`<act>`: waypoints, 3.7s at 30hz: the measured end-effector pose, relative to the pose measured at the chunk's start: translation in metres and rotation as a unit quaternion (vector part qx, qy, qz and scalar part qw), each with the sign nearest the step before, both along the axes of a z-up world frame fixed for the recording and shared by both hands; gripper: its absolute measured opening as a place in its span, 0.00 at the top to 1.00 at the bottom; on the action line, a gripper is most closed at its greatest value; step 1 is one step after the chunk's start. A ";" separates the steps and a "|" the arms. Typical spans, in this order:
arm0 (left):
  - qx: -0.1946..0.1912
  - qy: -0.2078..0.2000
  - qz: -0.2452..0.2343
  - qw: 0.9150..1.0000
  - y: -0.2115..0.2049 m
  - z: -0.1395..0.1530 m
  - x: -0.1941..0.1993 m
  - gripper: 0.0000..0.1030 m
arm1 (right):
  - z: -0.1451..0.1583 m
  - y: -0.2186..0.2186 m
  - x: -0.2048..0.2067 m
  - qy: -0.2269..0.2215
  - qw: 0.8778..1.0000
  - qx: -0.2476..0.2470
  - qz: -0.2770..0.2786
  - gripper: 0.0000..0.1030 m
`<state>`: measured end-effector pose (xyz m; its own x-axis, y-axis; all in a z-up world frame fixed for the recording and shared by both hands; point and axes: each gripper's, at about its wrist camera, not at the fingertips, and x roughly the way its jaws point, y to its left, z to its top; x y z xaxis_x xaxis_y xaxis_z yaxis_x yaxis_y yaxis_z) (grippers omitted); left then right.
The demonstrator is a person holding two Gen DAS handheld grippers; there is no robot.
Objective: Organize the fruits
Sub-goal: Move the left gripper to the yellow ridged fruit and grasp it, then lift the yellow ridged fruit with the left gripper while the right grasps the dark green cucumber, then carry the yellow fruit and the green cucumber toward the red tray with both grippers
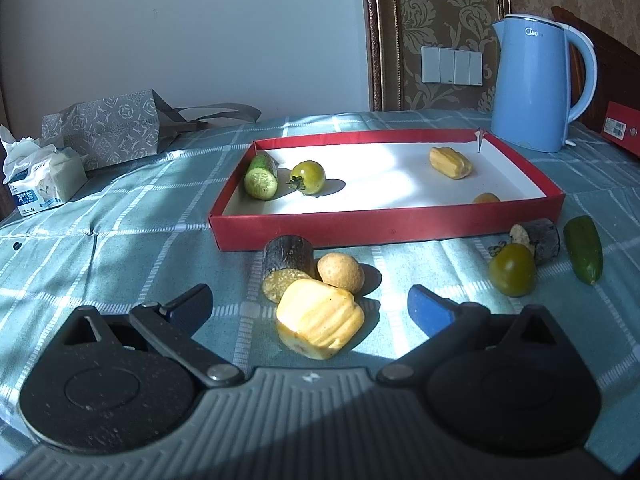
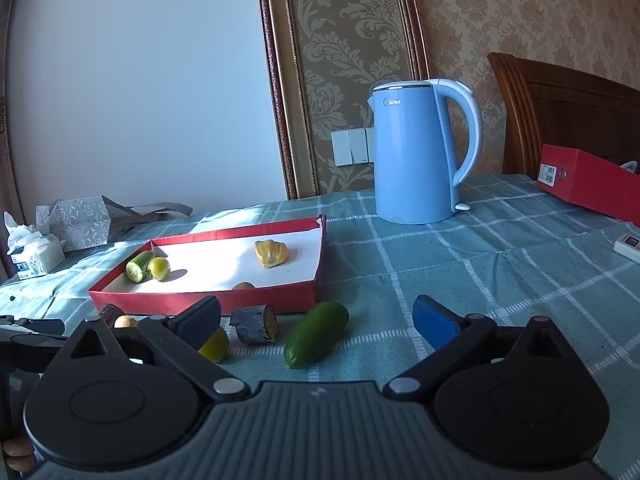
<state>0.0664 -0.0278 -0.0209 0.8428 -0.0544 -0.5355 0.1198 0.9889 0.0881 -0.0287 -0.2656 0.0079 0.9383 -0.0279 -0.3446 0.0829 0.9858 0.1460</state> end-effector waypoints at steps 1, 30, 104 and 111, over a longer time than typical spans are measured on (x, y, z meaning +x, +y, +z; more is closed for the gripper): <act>0.000 0.001 -0.001 1.000 0.000 0.000 0.000 0.02 | 0.000 0.001 0.000 0.000 1.000 -0.001 0.001 0.00; -0.030 0.037 -0.012 0.999 0.007 -0.006 0.005 0.58 | -0.007 0.019 0.007 0.020 0.999 -0.026 0.019 0.00; -0.054 -0.072 -0.022 0.996 0.018 0.022 -0.022 0.58 | -0.021 0.003 0.032 0.090 0.996 0.018 0.012 0.69; -0.059 -0.070 -0.030 0.995 0.015 0.031 -0.022 0.58 | -0.014 0.000 0.020 0.071 0.997 0.025 0.022 0.69</act>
<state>0.0444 -0.0124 0.0101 0.9020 -0.1621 -0.4001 0.1729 0.9849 -0.0092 -0.0083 -0.2652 -0.0061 0.8800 0.0327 -0.4738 0.0629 0.9808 0.1845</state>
